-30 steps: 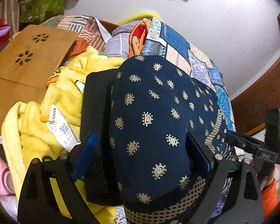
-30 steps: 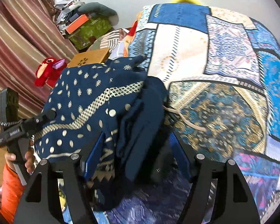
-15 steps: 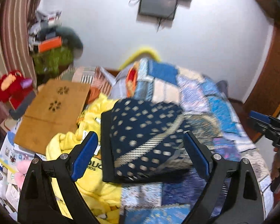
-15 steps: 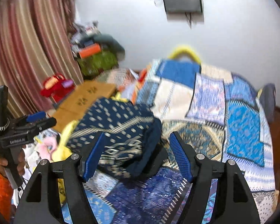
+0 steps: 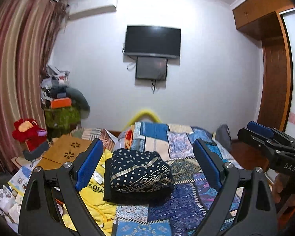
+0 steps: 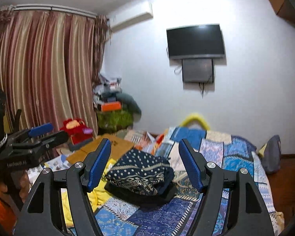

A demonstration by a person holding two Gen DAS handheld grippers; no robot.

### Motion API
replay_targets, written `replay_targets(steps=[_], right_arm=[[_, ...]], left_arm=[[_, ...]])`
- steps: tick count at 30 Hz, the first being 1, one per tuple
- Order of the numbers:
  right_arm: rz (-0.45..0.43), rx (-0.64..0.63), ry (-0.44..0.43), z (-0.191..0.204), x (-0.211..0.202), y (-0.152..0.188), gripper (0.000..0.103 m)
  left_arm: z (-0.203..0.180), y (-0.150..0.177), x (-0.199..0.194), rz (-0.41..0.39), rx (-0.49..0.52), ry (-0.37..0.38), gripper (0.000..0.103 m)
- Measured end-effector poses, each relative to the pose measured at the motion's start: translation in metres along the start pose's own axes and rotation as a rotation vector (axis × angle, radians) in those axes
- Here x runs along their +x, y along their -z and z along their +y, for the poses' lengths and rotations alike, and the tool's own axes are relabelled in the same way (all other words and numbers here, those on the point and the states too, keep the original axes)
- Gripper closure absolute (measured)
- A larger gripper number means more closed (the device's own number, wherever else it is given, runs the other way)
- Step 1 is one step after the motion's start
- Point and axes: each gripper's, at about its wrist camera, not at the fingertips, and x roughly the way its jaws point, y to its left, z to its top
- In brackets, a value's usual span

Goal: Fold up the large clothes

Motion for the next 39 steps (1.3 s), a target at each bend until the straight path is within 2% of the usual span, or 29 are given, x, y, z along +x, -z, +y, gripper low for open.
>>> replay_targets(steps=[6, 8, 12, 15, 39], right_arm=[[-0.044, 0.009, 0.009, 0.008, -0.014, 0.003, 0.035], [-0.043, 0.013, 0.019, 0.009, -0.015, 0.004, 0.026], [-0.042, 0.019, 0.04, 0.011, -0.013, 0.005, 0.019], [-0.034, 0.003, 0.051, 0.015, -0.012, 0.005, 0.014], [-0.013, -0.011, 0.058, 0.021, -0.019, 0.015, 0.013]], left_arm=[[-0.015, 0.01, -0.039, -0.117, 0.014, -0.082, 0.01], [-0.018, 0.014, -0.046, -0.118, 0.007, -0.089, 0.01], [-0.018, 0.02, -0.053, -0.124, 0.017, -0.122, 0.009], [-0.018, 0.023, -0.053, -0.111, 0.015, -0.119, 0.006], [-0.021, 0.031, -0.049, -0.104, 0.026, -0.136, 0.004]])
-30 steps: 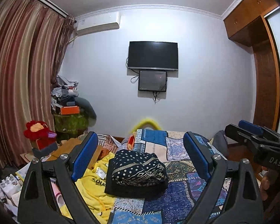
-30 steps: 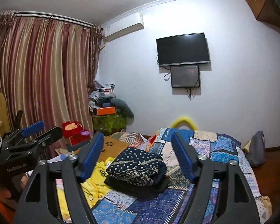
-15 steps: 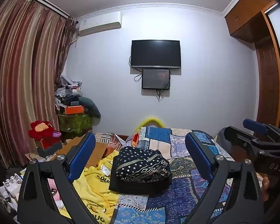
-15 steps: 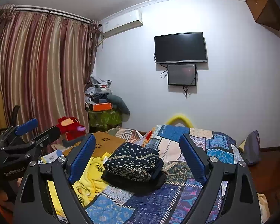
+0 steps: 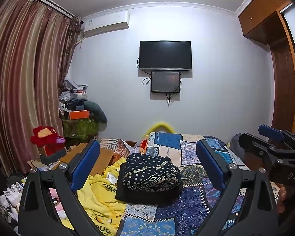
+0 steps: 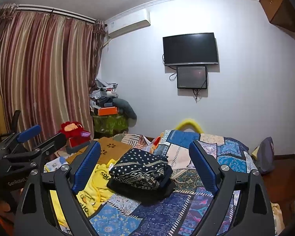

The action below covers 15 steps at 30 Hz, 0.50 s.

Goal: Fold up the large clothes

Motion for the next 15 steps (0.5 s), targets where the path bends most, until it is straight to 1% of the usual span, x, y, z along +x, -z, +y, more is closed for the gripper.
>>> replay_targets(steps=[11, 15], right_arm=[[0.015, 0.021, 0.003, -0.0034, 0.002, 0.0017, 0.013], [0.021, 0.031, 0.007, -0.0055, 0.001, 0.0017, 0.013]], left_arm=[[-0.0083, 0.0046, 0.0013, -0.011, 0.03, -0.022, 0.0], [-0.0101, 0.005, 0.0021, -0.005, 0.031, -0.012, 0.0]])
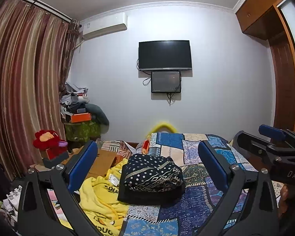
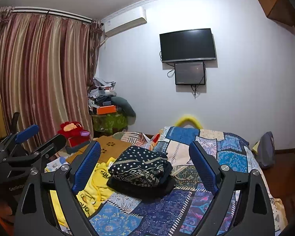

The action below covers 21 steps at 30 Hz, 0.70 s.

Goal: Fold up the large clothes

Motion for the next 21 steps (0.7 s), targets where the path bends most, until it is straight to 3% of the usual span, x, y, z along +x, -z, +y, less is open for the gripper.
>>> replay_targets(steps=[21], right_arm=[[0.003, 0.019, 0.021, -0.0023, 0.0032, 0.0004, 0.013]], left_arm=[[0.0019, 0.0007, 0.0071, 0.046, -0.038, 0.037, 0.0]])
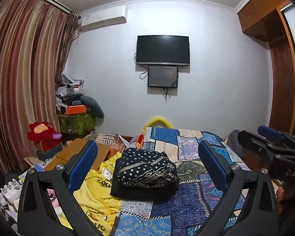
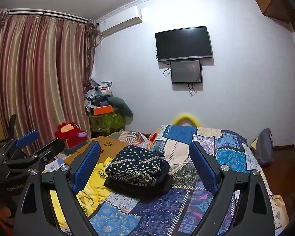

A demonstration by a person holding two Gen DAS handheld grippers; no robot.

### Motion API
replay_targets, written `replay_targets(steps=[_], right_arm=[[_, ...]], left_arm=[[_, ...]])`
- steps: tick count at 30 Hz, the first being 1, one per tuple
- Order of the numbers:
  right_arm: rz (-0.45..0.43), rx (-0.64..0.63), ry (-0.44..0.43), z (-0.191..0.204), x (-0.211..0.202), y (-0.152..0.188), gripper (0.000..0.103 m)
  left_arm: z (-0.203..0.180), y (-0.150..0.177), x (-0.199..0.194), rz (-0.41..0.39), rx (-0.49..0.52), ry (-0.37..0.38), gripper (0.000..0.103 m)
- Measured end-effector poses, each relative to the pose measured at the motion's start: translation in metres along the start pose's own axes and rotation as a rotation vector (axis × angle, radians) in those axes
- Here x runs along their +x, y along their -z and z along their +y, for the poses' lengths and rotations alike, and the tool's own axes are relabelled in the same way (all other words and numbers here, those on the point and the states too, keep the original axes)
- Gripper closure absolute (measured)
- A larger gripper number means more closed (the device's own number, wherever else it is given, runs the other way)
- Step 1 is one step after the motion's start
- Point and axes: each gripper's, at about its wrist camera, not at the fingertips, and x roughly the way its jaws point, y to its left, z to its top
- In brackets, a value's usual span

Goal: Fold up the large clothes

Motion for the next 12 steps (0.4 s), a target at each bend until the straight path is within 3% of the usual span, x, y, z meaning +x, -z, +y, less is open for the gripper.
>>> replay_targets(steps=[12], right_arm=[[0.01, 0.001, 0.004, 0.0003, 0.0025, 0.0001, 0.012]], left_arm=[[0.0044, 0.0009, 0.0082, 0.023, -0.016, 0.006, 0.0]])
